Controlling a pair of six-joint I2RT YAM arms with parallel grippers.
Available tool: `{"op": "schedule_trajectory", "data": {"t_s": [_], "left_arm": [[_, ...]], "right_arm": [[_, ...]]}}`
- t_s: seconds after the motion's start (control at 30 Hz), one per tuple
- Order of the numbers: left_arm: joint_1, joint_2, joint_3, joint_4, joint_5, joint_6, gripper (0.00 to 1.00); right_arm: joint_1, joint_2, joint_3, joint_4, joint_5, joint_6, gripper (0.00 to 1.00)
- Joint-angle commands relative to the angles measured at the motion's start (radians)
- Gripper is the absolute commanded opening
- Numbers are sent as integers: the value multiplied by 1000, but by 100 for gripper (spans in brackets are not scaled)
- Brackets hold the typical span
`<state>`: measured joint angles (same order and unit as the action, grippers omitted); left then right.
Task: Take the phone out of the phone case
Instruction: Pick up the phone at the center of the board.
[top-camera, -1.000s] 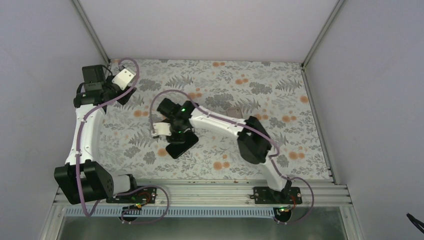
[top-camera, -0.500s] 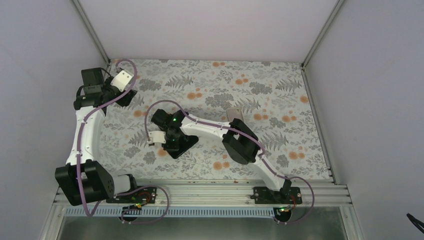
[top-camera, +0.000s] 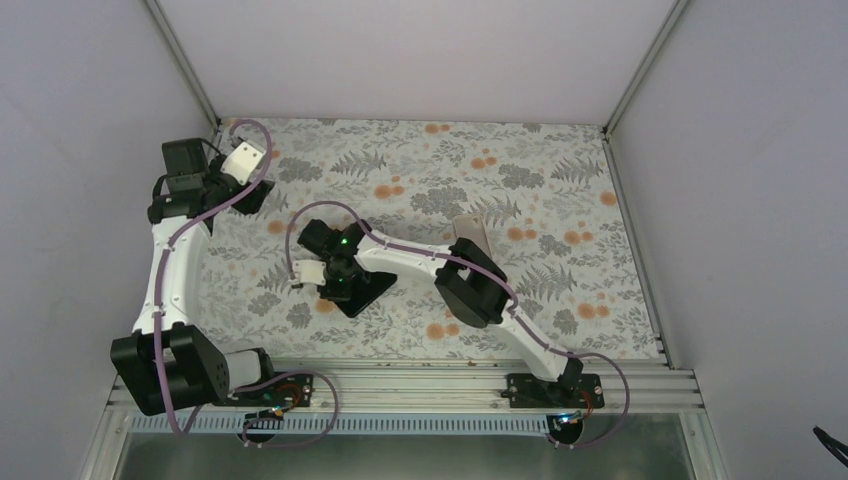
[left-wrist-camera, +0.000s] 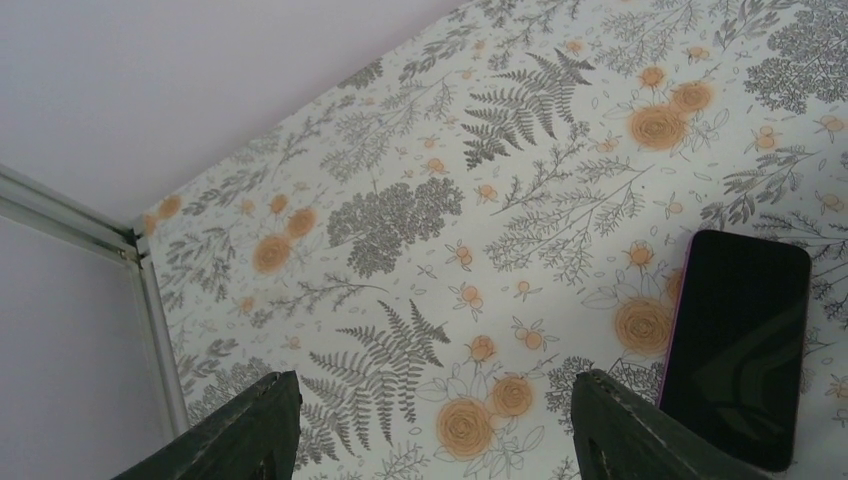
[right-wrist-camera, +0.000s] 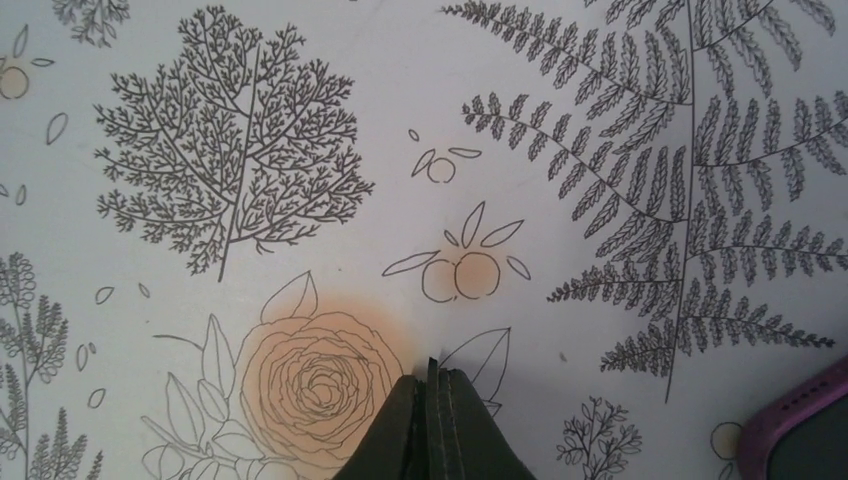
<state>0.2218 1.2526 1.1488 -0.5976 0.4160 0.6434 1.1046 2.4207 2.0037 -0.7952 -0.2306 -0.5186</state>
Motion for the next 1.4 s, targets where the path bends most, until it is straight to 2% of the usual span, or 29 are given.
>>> {"op": "schedule_trajectory", "data": {"t_s": [0.0, 0.27, 0.47, 0.63, 0.67, 0.7, 0.73, 0.77, 0.9, 1.2, 1.37], "left_arm": [[14, -24, -32, 17, 11, 19, 68], [27, -32, -74, 20, 39, 40, 67], [30, -13, -92, 50, 83, 19, 68], [30, -15, -82, 59, 120, 3, 72], [30, -18, -78, 55, 129, 0, 73], [30, -19, -76, 51, 136, 0, 73], [30, -22, -72, 47, 143, 0, 75], [30, -22, -69, 40, 150, -1, 76], [30, -32, -66, 23, 164, -3, 79], [30, -94, -116, 48, 118, -10, 80], [30, -102, -132, 58, 110, -16, 81]], "right_arm": [[-9, -28, -73, -59, 33, -6, 4], [-67, -302, -408, -198, 54, -75, 4], [-208, -464, -602, -146, 167, -43, 5], [-248, -623, -624, -136, 68, -60, 18], [-254, -645, -626, -139, 49, -65, 31], [-264, -663, -630, -142, 32, -69, 71], [-272, -676, -640, -141, 24, -75, 96], [-278, -683, -651, -141, 24, -85, 99], [-301, -660, -688, -153, 40, -136, 100], [-342, -659, -831, 100, 119, -237, 100], [-367, -595, -830, 127, 131, -254, 100]]}}
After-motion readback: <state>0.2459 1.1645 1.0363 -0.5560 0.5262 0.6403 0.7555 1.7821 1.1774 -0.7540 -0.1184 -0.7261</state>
